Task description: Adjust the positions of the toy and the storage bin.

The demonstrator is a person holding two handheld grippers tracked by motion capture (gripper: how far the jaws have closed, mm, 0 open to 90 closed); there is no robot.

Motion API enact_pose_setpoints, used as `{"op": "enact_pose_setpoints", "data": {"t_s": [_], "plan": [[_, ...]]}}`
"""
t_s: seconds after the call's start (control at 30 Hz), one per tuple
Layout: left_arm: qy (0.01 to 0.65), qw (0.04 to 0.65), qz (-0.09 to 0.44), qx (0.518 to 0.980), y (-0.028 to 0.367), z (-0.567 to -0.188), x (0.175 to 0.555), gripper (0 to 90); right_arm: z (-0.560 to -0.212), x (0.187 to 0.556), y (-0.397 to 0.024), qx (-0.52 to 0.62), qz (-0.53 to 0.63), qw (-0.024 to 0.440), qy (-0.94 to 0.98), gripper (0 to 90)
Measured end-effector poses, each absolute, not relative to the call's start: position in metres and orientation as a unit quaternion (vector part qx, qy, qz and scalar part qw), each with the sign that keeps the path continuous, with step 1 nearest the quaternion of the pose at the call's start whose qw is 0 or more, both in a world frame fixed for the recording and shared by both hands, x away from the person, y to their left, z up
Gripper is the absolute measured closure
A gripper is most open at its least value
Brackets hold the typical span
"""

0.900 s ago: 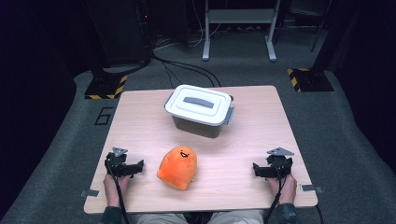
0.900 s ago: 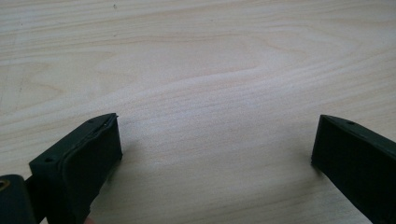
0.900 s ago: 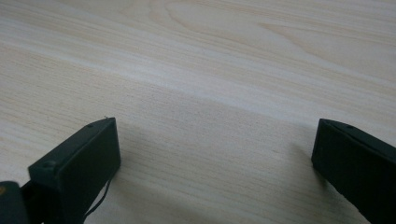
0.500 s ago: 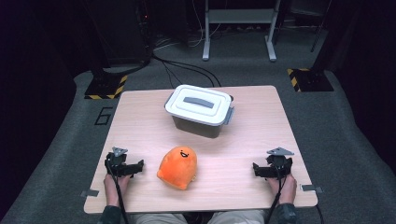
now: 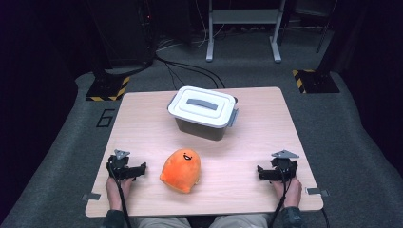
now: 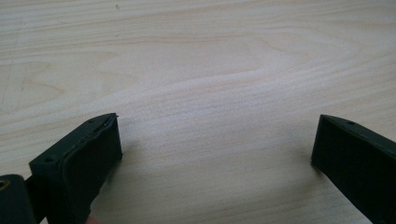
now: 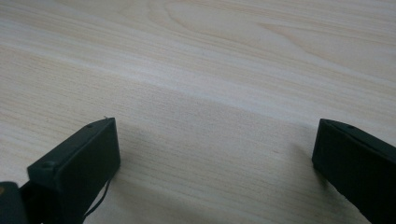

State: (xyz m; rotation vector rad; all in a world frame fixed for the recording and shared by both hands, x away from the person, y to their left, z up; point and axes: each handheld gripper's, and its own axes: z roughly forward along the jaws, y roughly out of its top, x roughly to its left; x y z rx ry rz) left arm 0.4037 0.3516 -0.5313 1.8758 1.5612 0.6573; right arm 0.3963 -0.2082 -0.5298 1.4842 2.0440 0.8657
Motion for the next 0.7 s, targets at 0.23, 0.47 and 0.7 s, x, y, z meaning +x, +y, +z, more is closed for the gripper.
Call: {"op": "enact_pose_setpoints", "data": {"t_s": [0.23, 0.47, 0.7], "plan": [[0.589, 0.302, 0.248, 0.708, 0.352, -0.531, 0.404, 1.2, -0.530, 0.396, -0.208, 0.543, 0.316, 0.233, 0.742, 0.1], [0.589, 0.302, 0.247, 0.708, 0.351, -0.531, 0.404, 1.3, -0.528, 0.396, -0.207, 0.542, 0.312, 0.229, 0.746, 1.0], [0.589, 0.302, 0.248, 0.707, 0.351, -0.531, 0.404, 1.4, -0.516, 0.393, -0.198, 0.534, 0.320, 0.204, 0.755, 0.9]]}}
